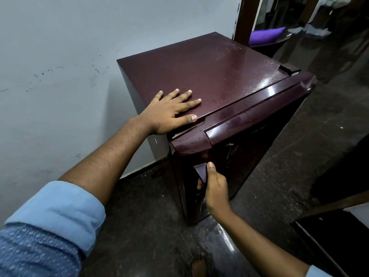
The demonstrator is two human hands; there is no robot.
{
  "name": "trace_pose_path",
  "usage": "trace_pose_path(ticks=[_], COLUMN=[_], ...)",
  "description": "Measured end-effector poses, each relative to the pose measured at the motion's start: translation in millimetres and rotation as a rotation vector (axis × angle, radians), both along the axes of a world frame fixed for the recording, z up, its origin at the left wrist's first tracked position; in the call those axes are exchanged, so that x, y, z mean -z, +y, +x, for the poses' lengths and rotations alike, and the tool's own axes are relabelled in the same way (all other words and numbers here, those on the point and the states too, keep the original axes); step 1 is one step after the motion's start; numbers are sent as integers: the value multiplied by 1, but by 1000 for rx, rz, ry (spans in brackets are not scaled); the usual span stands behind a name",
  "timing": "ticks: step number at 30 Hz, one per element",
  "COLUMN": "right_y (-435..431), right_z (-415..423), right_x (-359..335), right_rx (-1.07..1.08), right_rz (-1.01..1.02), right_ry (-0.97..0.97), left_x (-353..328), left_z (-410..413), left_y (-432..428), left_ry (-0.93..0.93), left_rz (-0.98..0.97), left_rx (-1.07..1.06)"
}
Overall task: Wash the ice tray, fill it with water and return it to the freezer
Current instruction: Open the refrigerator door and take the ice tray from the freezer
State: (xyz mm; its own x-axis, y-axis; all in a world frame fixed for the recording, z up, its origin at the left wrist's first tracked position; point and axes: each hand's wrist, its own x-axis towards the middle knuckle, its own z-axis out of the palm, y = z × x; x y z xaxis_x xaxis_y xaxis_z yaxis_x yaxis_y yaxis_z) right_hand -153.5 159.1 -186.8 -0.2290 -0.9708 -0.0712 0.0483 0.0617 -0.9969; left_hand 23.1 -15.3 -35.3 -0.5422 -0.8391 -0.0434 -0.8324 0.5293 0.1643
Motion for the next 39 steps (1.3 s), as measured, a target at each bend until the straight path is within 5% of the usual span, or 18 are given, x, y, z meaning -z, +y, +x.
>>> trace_pose_path(ticks=[39], right_y=[51], right_z=[-56], right_x=[-1], right_rx=[-45], right_rz=[-66], right_ry=[5], left_x=[-1], left_z=[-1], left_y=[3], left_ry=[-13], left_rz=[24], left_rx=[-57])
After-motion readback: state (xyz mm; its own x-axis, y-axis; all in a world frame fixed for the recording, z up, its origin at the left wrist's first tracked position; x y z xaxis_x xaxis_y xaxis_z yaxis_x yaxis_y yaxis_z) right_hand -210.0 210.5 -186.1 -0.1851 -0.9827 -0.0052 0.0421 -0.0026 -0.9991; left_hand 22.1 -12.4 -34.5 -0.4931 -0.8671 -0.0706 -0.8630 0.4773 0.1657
